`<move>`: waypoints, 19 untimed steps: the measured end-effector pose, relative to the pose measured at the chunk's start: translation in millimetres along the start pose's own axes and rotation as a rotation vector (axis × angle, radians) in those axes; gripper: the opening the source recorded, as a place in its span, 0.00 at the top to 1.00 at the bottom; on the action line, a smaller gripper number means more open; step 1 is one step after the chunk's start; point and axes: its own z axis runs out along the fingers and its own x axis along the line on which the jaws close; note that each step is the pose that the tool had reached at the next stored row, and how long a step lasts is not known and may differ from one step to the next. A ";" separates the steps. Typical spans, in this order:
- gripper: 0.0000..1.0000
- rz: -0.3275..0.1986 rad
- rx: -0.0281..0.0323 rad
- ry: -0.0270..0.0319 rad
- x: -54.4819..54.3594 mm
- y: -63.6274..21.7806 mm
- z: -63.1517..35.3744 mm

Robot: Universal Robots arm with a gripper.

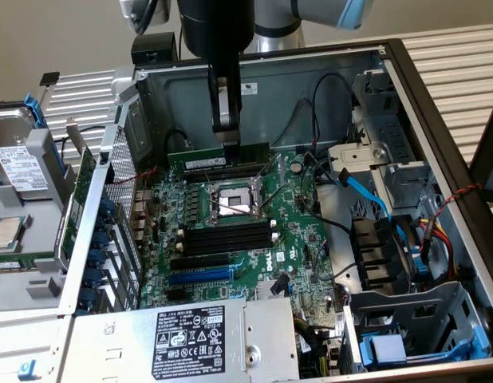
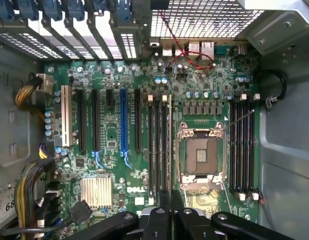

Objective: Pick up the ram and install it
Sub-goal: 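Insert the ram into the slot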

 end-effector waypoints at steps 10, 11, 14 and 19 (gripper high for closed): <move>0.87 -0.018 -0.0163 0.0001 0.6 -4.0 14.5; 0.87 -0.019 -0.0163 0.0002 0.6 -3.9 16.2; 0.87 -0.018 -0.0163 0.0001 -2.7 -3.6 21.9; 0.87 -0.014 -0.0162 0.0000 -6.4 -3.2 31.0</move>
